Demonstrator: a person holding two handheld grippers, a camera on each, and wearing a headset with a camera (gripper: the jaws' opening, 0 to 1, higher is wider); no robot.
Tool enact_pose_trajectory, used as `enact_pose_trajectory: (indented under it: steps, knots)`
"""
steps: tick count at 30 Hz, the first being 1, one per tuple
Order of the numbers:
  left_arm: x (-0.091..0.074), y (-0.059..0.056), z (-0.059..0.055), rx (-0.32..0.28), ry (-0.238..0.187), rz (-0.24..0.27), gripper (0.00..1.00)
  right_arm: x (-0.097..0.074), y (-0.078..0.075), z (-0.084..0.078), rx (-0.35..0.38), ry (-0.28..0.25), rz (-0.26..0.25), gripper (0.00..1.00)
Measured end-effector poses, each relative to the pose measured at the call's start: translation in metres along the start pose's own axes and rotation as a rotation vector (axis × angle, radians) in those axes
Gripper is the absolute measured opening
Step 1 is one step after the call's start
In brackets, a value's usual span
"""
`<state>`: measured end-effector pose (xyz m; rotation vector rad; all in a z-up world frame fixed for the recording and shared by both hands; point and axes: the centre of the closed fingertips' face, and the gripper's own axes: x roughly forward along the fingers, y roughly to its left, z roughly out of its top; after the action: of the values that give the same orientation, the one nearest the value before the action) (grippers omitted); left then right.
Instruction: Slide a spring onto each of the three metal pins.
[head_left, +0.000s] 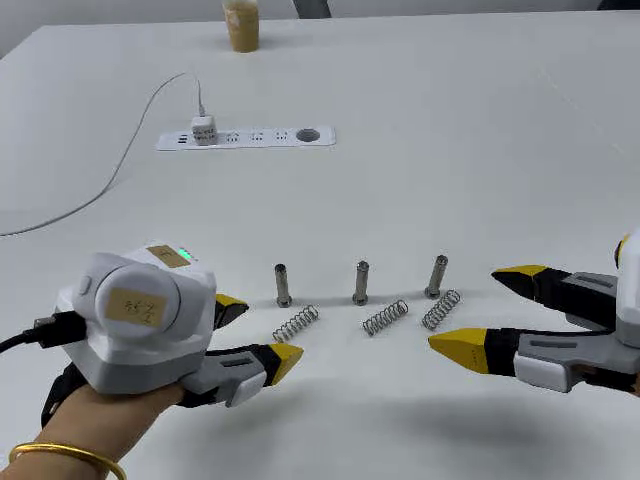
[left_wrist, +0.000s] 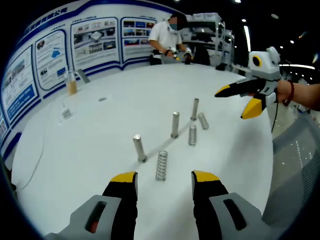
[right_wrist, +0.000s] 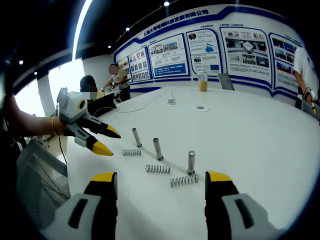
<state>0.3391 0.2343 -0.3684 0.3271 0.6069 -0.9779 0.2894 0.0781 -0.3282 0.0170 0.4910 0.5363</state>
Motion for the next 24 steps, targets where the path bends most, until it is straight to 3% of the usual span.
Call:
enact_pose_trajectory:
  steps: [4,9,15,24]
  knots:
    - [0.009,0.001,-0.005,-0.025,0.018,-0.019,0.42,-0.002,0.002,-0.004,0.008,0.007,0.009,0.73]
    - [0.016,0.002,-0.010,0.003,0.046,-0.026,0.35,-0.005,-0.002,-0.012,0.017,0.038,-0.013,0.71]
    - [0.022,0.005,-0.016,0.032,0.070,-0.033,0.28,-0.006,0.000,-0.014,0.033,0.029,-0.013,0.70]
    - [0.027,0.008,-0.017,0.054,0.067,-0.051,0.21,-0.009,0.006,-0.014,0.044,0.021,-0.016,0.69]
